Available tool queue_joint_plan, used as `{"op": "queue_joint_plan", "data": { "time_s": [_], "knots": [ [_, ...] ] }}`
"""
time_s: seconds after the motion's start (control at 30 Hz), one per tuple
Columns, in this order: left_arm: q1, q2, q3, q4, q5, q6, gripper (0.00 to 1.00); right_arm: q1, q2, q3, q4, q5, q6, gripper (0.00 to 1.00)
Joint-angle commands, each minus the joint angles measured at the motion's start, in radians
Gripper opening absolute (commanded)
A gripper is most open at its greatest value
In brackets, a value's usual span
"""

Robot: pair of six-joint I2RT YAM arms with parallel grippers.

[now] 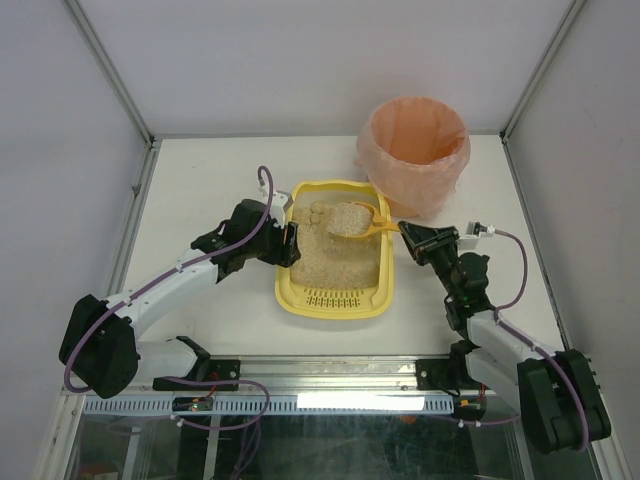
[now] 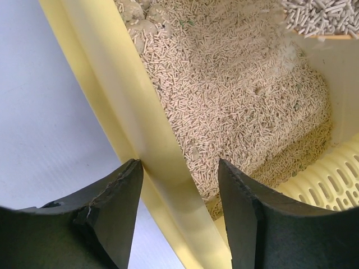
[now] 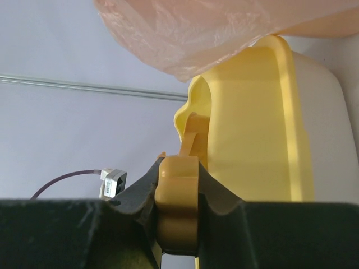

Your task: Clean the litter box

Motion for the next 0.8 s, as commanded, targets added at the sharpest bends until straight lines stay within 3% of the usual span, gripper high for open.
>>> {"op": "queue_joint_plan", "data": {
  "time_s": [0.0,0.1,0.2,0.3,0.37,0.43,0.53,0.6,0.7,0.77],
  "knots": [
    [-0.012,-0.028,0.009,0.026,0.031,-0.006,0.57,-0.032,0.037,0.022,0.212,-0.060,0.074,0.00],
    [-0.010,-0.032,0.008,0.026,0.025,-0.008,0.57,-0.030,0.052,0.060,0.166,-0.090,0.051,0.00],
    [-0.011,-0.033,0.008,0.026,0.023,-0.009,0.59,-0.039,0.092,0.046,0.276,-0.091,0.072,0.00],
    [-0.008,-0.035,0.006,0.026,0.022,-0.010,0.60,-0.065,0.069,0.045,0.200,-0.094,0.084,0.00],
    [-0.009,-0.036,0.004,0.028,0.022,-0.011,0.61,-0.028,0.086,0.077,0.229,-0.125,0.043,0.00],
    [-0.007,-0.030,0.010,0.029,0.022,-0.009,0.61,-0.066,0.065,0.029,0.259,-0.090,0.081,0.00],
    [-0.004,-0.031,0.007,0.028,0.023,-0.009,0.61,-0.070,0.036,0.070,0.157,-0.099,0.028,0.00],
    [-0.004,-0.028,0.006,0.028,0.026,-0.011,0.61,-0.033,0.047,0.091,0.185,-0.121,-0.001,0.00],
    [-0.002,-0.022,0.015,0.028,0.029,-0.009,0.61,-0.103,-0.010,0.045,0.143,-0.065,0.045,0.00],
    [0.000,-0.029,0.007,0.028,0.029,-0.012,0.61,-0.078,-0.009,0.088,0.094,-0.089,-0.007,0.00]
  ]
}}
